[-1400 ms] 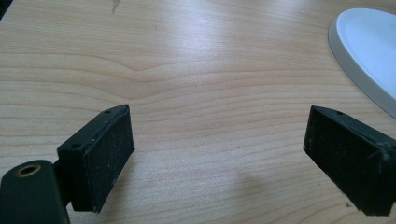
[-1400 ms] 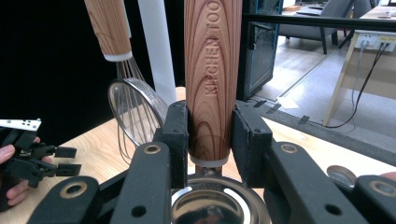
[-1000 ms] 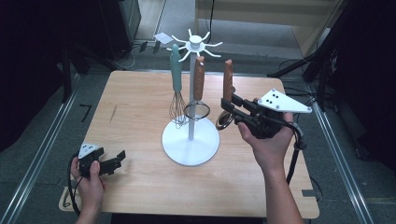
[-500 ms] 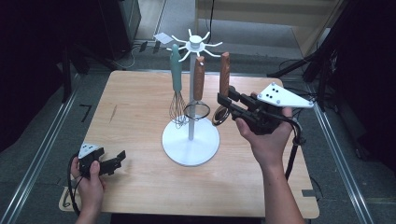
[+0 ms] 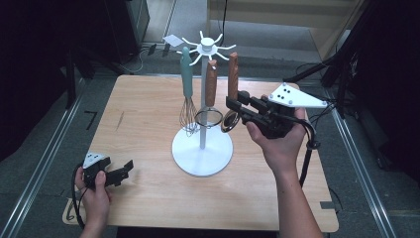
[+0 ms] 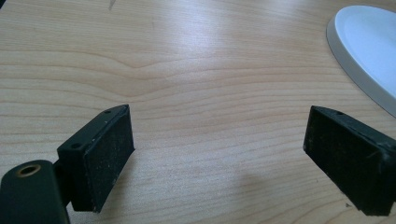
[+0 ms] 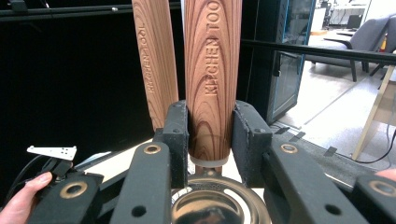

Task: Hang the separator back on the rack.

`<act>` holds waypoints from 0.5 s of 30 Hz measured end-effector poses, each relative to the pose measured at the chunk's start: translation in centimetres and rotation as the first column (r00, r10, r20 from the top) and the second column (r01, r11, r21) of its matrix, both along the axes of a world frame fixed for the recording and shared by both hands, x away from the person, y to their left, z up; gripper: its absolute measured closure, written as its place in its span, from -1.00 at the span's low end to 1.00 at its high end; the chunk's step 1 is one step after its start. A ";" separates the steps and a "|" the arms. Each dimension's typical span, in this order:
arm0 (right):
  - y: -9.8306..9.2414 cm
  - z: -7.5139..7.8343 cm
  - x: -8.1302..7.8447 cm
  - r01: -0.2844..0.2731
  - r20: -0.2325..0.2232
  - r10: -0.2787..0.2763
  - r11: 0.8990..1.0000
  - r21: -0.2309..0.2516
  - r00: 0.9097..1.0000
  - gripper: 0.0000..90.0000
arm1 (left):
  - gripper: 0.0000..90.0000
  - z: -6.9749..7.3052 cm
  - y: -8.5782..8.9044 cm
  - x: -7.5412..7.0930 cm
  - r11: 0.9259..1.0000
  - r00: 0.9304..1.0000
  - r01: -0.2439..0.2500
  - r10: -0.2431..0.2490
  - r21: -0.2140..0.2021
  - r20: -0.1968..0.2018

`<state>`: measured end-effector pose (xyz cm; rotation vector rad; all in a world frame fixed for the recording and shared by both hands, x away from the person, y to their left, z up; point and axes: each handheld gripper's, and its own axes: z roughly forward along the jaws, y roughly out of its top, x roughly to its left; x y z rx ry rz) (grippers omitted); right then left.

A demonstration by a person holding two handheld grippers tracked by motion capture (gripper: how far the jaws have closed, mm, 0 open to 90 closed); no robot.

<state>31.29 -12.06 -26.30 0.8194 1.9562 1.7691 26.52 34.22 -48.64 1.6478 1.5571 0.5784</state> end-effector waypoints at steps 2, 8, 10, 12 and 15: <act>0.1 0.0 0.1 -0.007 -0.003 0.007 1.000 0.004 1.000 0.57 | -0.80 0.0 0.0 0.0 1.000 1.000 0.000 0.000 -0.001 0.004; 0.4 0.0 0.4 -0.023 -0.017 0.023 1.000 0.008 1.000 0.57 | -0.80 0.0 0.0 0.0 1.000 1.000 0.002 -0.002 -0.002 0.003; 0.4 -0.1 0.5 -0.028 -0.016 0.028 1.000 0.006 0.999 0.57 | -0.80 0.0 0.0 0.0 1.000 1.000 0.003 -0.003 -0.003 0.004; 0.6 -0.4 0.8 -0.035 -0.043 0.035 0.999 0.005 0.998 0.56 | -0.80 0.0 0.0 0.0 1.000 1.000 0.003 -0.003 -0.003 0.004; 0.6 -0.6 0.8 -0.023 -0.041 0.024 1.000 0.015 0.999 0.44 | -0.80 0.0 0.0 0.0 1.000 1.000 0.003 -0.003 -0.004 0.005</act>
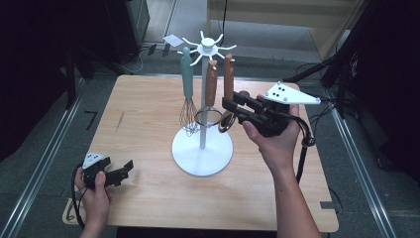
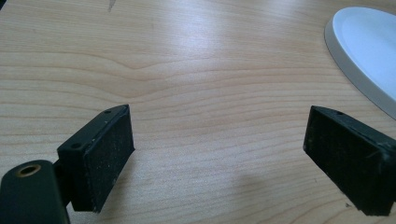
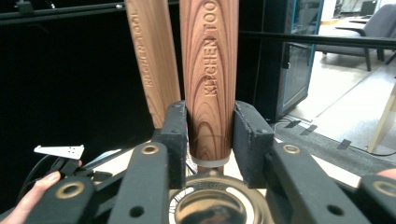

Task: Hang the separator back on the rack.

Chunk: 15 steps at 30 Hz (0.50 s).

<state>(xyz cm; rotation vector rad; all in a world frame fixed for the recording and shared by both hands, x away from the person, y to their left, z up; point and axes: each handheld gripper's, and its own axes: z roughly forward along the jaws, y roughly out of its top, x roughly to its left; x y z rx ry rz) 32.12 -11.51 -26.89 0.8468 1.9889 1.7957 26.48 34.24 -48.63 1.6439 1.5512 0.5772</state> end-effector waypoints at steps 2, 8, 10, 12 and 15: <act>0.0 0.0 -0.2 0.023 0.009 -0.023 1.000 0.007 1.000 0.12 | -0.80 0.0 0.0 0.0 1.000 1.000 -0.001 0.001 0.000 0.000; -0.6 -0.8 -0.8 0.089 0.028 -0.090 0.996 0.004 0.996 0.04 | -0.80 0.0 0.0 0.0 1.000 1.000 -0.001 0.001 -0.001 0.002; -0.9 -1.2 -1.0 0.110 0.022 -0.110 0.994 -0.002 0.994 0.01 | -0.80 0.0 0.0 0.0 1.000 1.000 0.000 0.000 0.000 0.002; -1.3 -1.7 -1.1 0.121 0.015 -0.121 0.993 -0.003 0.993 -0.02 | -0.80 0.0 0.0 0.0 1.000 1.000 0.000 0.000 -0.001 0.002; -1.7 -2.6 -1.2 0.147 0.011 -0.147 0.989 -0.012 0.989 -0.05 | -0.80 0.0 0.0 0.0 1.000 1.000 0.001 -0.001 0.002 0.004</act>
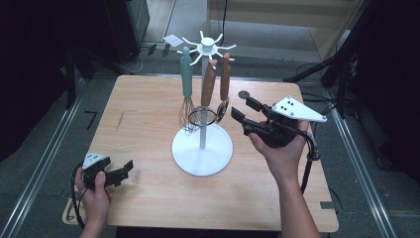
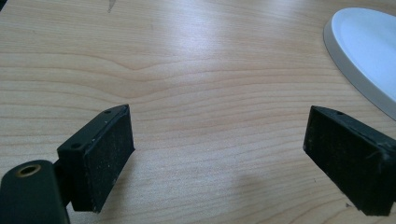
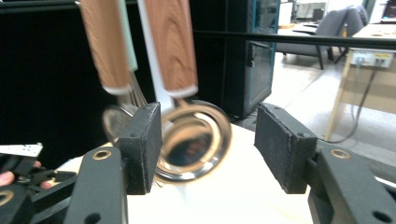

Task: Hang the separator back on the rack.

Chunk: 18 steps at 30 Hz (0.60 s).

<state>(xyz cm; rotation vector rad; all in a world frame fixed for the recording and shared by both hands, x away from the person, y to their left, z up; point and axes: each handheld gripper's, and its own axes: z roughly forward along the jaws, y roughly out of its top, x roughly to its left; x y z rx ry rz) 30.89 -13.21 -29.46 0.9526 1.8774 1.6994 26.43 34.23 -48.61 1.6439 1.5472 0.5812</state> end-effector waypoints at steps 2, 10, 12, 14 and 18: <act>-0.3 -0.6 -0.1 0.016 -0.008 -0.017 1.000 -0.006 1.000 -0.10 | -0.80 0.0 0.0 0.0 1.000 1.000 0.000 0.000 0.000 0.001; -0.9 -3.5 -0.2 0.070 -0.054 -0.072 0.997 -0.040 0.996 -0.30 | -0.80 0.0 0.0 0.0 1.000 1.000 0.002 -0.002 0.003 -0.001; -1.0 -4.2 -0.2 0.089 -0.060 -0.092 0.995 -0.050 0.994 -0.36 | -0.80 0.0 0.0 0.0 1.000 1.000 0.002 -0.002 0.002 -0.001; -1.2 -5.1 -0.3 0.102 -0.069 -0.106 0.993 -0.063 0.992 -0.42 | -0.80 0.0 0.0 0.0 1.000 1.000 0.002 -0.002 0.002 0.000; -1.6 -6.5 -0.5 0.123 -0.088 -0.131 0.989 -0.086 0.987 -0.45 | -0.80 0.0 0.0 0.0 1.000 1.000 0.003 -0.003 0.002 0.000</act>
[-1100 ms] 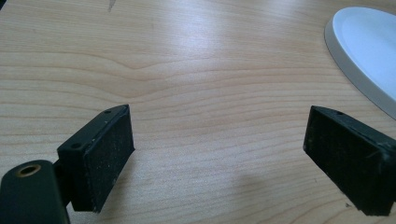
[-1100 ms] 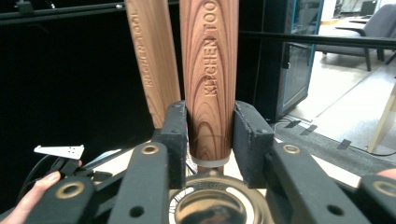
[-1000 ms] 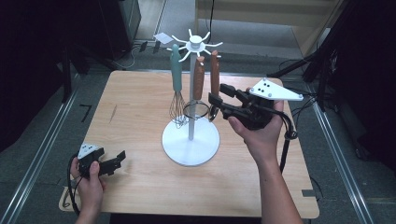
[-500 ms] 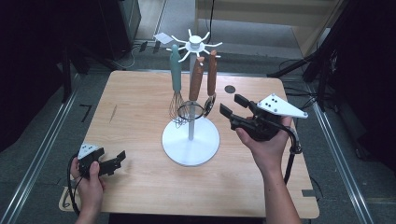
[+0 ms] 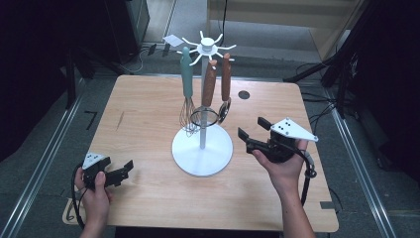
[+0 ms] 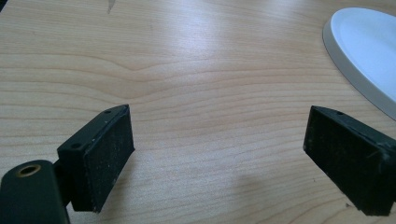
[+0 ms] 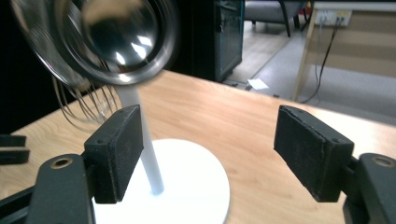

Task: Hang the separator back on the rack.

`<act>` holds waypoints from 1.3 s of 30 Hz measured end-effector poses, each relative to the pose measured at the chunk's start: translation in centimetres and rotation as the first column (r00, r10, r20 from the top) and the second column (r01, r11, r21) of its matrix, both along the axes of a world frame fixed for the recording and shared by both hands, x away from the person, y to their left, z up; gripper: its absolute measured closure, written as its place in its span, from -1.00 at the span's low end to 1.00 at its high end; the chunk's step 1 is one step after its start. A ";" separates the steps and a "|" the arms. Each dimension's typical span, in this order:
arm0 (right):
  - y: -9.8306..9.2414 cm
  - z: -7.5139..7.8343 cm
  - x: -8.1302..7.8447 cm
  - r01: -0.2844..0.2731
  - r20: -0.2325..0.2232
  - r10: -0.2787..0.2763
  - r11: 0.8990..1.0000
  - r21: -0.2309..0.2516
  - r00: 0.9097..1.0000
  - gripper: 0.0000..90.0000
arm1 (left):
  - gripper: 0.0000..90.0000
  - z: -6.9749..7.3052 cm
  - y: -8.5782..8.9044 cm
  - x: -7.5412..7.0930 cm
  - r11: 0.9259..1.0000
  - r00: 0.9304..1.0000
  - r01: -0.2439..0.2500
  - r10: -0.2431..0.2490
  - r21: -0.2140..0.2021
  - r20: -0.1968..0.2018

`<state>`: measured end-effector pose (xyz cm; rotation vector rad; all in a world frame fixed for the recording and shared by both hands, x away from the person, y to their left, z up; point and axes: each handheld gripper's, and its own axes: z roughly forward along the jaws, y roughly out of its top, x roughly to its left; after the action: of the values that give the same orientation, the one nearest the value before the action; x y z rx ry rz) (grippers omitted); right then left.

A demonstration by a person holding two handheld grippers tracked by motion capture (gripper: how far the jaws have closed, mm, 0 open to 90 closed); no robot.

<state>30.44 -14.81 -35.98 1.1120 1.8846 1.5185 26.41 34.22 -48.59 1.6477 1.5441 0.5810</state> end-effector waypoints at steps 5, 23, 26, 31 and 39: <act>-0.8 -2.2 -0.3 0.031 -0.035 -0.030 1.000 0.001 0.999 -0.49 | -0.80 0.0 0.0 0.0 1.000 1.000 0.002 -0.002 0.003 0.000; -5.7 -9.6 -1.1 0.170 -0.155 -0.170 0.985 -0.016 0.973 -0.51 | -0.80 0.0 0.0 0.0 1.000 1.000 -0.001 0.001 0.001 0.002; -6.8 -10.6 -1.5 0.192 -0.165 -0.196 0.981 -0.038 0.967 -0.51 | -0.80 0.0 0.0 0.0 1.000 1.000 0.000 0.000 0.000 0.004; -8.5 -11.6 -2.1 0.233 -0.198 -0.238 0.971 -0.046 0.951 -0.50 | -0.80 0.0 0.0 -0.1 1.000 1.000 -0.003 0.003 -0.001 0.001; -10.7 -12.6 -3.6 0.271 -0.200 -0.286 0.957 -0.101 0.937 -0.51 | -0.80 0.0 0.3 -0.5 1.000 1.000 -0.014 0.014 -0.016 0.009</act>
<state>26.85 -25.55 -48.59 1.4879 1.8048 1.2053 25.91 34.54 -48.58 1.6214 1.5509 0.5813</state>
